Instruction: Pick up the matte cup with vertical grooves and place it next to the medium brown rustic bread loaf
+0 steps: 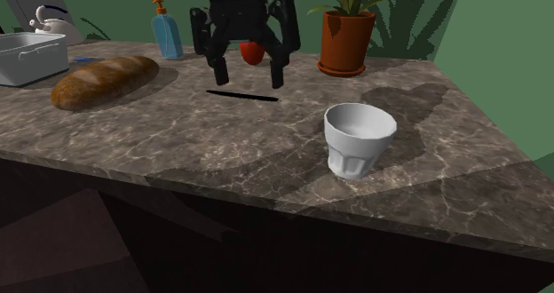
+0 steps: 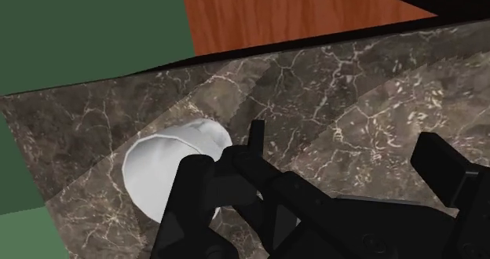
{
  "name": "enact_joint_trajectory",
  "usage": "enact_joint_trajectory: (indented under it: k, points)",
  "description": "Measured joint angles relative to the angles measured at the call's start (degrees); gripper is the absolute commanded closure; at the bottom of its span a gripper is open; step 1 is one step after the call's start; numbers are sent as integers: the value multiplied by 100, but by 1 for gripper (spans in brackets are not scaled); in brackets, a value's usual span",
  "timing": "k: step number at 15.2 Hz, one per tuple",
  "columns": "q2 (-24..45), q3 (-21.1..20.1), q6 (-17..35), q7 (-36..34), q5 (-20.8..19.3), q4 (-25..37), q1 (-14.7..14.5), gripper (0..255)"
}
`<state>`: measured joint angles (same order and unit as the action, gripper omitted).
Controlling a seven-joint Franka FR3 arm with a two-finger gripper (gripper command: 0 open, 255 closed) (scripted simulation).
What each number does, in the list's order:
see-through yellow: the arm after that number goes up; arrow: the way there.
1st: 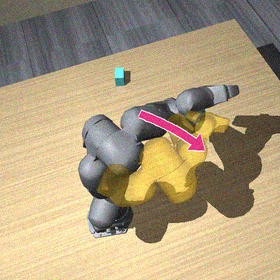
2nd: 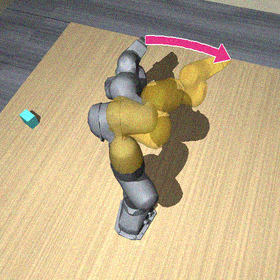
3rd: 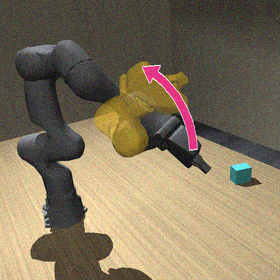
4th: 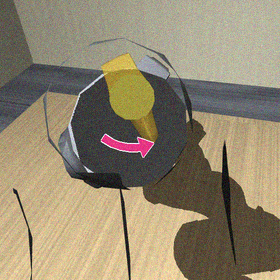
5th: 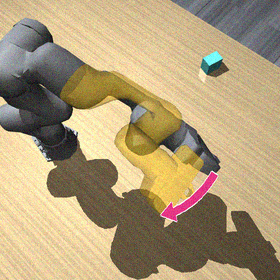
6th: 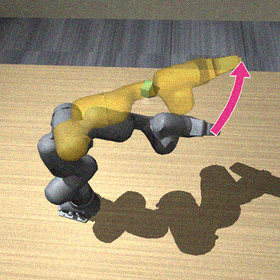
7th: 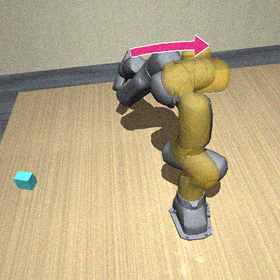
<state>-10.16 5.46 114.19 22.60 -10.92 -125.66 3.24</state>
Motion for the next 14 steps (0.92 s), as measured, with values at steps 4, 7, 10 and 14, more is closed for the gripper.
enact_joint_trajectory:
  k: [4, 7, 10, 14]
  points:
    - [817, 103, 418, 281, 2, 530, 57, 0]
    - [1417, 149, 683, 476, 28, 966, 104, 0]
    - [2055, 183, 833, 721, 88, 1562, 177, 0]
    - [2564, 189, 1039, 843, 129, 1925, 232, 0]
